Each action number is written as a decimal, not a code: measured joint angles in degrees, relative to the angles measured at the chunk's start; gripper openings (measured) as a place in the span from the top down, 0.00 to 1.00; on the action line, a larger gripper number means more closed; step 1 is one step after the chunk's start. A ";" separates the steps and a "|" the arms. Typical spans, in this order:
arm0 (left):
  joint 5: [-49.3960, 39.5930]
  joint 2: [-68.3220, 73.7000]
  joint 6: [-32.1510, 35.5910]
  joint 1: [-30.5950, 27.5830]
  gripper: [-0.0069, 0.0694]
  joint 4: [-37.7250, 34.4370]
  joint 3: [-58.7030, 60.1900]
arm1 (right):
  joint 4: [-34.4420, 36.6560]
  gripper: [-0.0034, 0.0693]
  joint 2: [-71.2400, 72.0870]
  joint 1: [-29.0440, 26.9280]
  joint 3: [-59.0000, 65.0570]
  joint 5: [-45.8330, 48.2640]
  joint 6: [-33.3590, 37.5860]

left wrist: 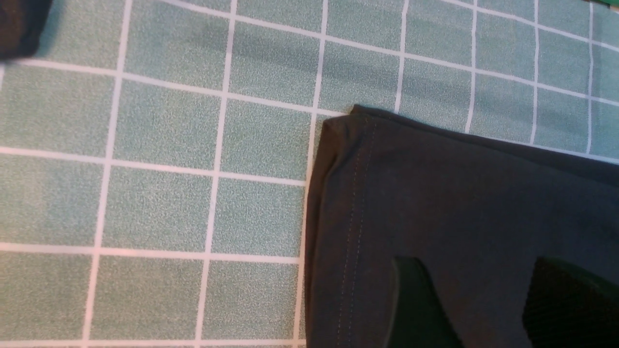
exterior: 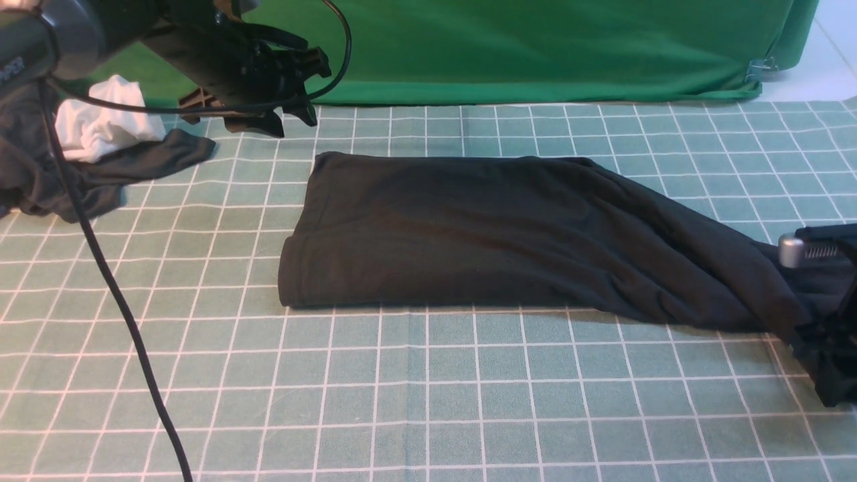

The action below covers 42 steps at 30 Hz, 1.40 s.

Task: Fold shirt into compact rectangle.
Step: 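Pull the folded dark garment lengthwise by its ends to straighten it flat on the table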

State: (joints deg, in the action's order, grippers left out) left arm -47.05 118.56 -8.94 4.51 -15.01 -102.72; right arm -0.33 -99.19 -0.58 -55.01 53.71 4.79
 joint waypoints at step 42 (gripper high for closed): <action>-8.74 -0.06 2.13 0.00 0.52 0.17 0.00 | -1.66 0.72 0.66 -12.51 -19.21 0.37 -1.40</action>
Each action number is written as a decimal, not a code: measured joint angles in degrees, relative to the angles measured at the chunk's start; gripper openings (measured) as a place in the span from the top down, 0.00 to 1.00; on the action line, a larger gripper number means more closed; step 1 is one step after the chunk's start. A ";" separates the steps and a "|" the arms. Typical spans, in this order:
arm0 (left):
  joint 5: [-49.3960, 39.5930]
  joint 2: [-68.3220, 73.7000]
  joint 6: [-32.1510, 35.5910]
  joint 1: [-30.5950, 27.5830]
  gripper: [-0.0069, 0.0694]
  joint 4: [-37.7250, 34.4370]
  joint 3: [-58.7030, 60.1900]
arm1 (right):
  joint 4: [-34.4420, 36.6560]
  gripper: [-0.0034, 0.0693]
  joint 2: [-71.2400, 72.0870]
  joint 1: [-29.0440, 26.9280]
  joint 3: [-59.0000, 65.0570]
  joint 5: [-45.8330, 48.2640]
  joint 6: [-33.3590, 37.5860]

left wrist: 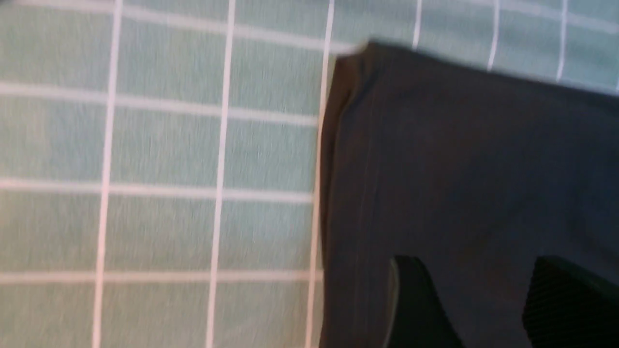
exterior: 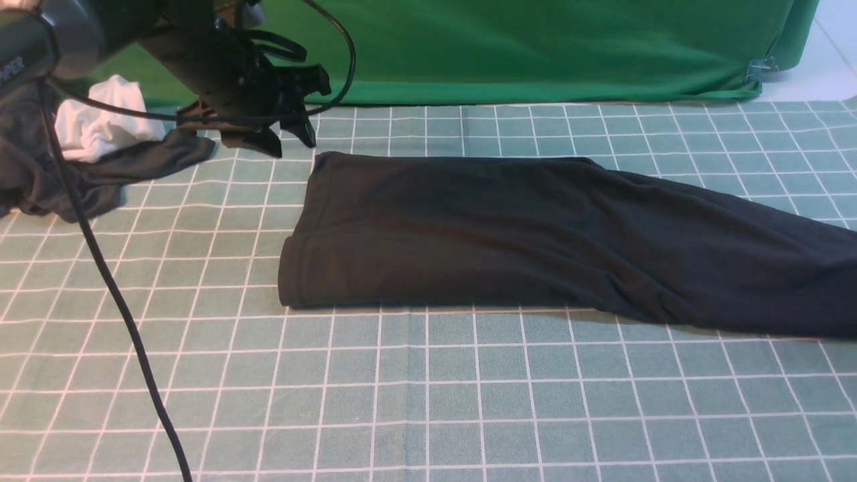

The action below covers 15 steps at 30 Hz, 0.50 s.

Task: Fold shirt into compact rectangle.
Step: 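Pull the folded dark garment lengthwise by its ends to straighten it flat on the table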

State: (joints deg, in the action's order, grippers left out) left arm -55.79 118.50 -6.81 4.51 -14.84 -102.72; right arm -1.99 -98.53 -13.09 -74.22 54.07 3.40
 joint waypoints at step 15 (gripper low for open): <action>-10.84 -3.21 2.75 0.00 0.56 -1.12 17.39 | 3.05 0.46 -0.08 -2.86 6.38 -2.06 2.72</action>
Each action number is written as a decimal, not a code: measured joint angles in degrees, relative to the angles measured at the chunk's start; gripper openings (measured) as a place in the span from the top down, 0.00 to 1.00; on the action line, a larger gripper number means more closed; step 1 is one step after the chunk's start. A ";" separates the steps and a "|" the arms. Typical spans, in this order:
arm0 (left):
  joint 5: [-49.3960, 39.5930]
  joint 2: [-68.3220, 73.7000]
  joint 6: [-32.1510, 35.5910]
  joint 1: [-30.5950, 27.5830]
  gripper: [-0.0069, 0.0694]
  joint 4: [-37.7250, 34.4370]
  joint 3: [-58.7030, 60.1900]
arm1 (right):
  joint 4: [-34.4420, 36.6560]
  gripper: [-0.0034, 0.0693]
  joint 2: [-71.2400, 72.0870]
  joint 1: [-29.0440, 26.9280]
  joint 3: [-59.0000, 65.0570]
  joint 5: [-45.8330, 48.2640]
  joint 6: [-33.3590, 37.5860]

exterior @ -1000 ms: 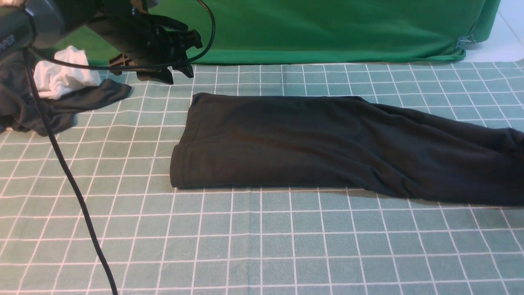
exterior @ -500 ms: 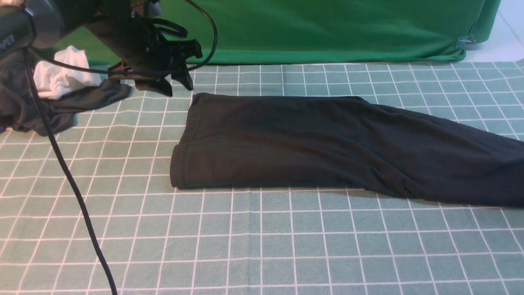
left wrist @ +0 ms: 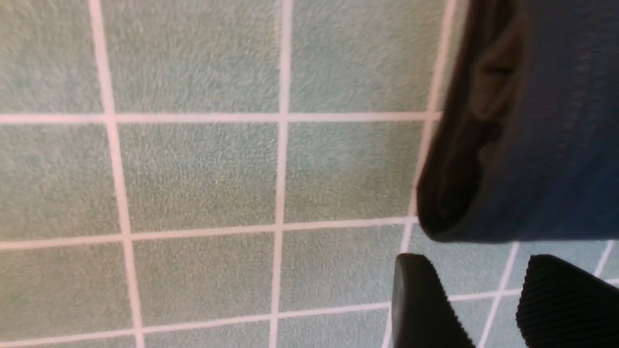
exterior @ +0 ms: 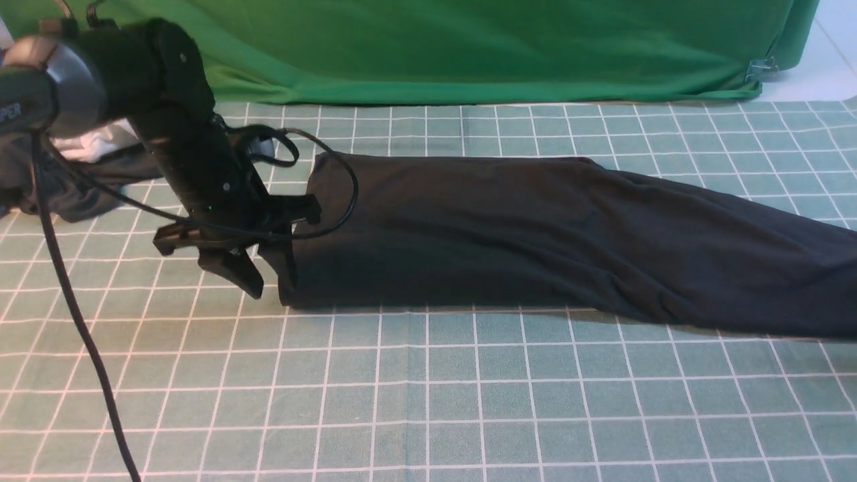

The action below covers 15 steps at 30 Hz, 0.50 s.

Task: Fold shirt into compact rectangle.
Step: 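Pull the folded dark garment lengthwise by its ends to straighten it flat on the table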

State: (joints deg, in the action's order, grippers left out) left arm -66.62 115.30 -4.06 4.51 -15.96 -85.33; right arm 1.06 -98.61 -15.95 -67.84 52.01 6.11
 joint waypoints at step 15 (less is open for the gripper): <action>6.82 3.84 1.93 0.00 0.23 -5.02 0.74 | 0.05 0.44 0.00 0.00 0.00 -1.01 -0.22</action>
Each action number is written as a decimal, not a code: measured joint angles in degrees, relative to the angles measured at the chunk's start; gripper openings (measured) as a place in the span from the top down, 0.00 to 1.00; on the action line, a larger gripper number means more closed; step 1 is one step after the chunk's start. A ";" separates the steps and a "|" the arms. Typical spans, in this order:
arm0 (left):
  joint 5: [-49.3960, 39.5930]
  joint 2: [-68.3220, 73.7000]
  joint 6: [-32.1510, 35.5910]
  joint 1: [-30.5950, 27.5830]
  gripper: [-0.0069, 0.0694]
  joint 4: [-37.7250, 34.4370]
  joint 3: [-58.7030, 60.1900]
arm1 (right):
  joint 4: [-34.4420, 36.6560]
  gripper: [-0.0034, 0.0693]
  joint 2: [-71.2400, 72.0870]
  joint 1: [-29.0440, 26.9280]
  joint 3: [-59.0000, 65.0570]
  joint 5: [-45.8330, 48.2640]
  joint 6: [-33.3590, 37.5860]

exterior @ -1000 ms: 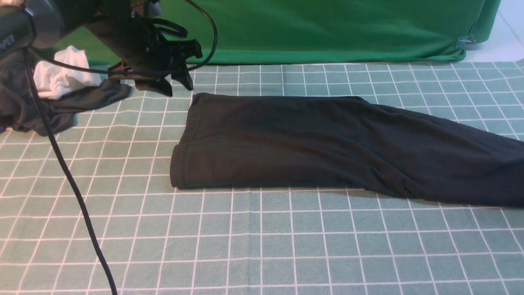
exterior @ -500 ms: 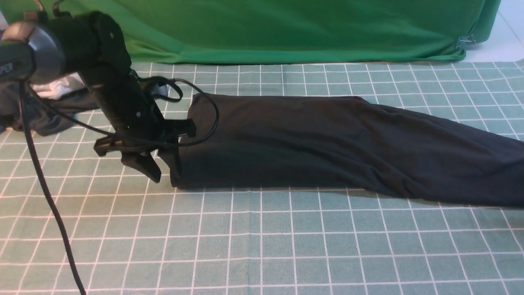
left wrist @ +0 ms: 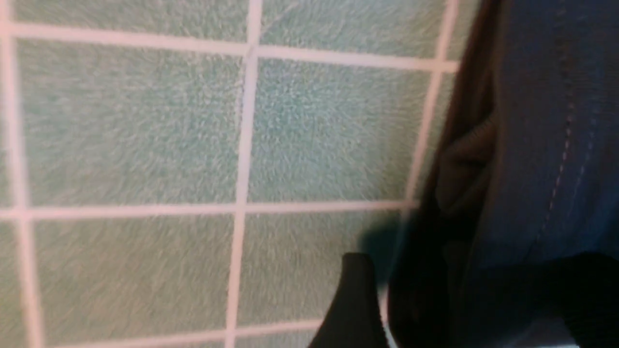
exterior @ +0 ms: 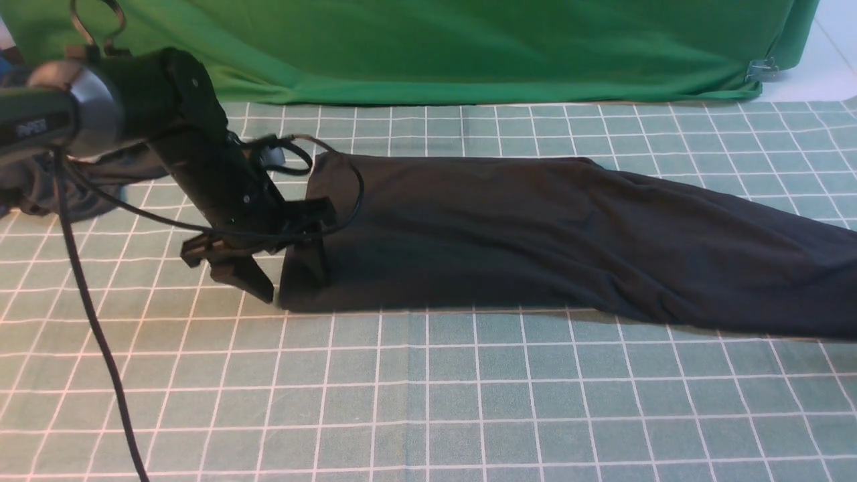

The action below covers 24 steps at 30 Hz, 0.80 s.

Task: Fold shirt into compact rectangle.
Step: 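Pull the folded dark garment lengthwise by its ends to straighten it flat on the table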

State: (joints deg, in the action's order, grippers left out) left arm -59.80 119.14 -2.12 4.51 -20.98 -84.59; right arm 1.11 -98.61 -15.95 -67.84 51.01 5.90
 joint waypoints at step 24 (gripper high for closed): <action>-1.49 0.56 5.25 -0.55 0.85 -3.35 -0.19 | 0.16 0.27 -11.74 0.07 -0.05 -11.86 -5.07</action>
State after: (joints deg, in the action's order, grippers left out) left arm -61.28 119.70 3.13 3.96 -24.33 -84.78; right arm 1.27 -110.34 -15.88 -67.90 39.15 0.83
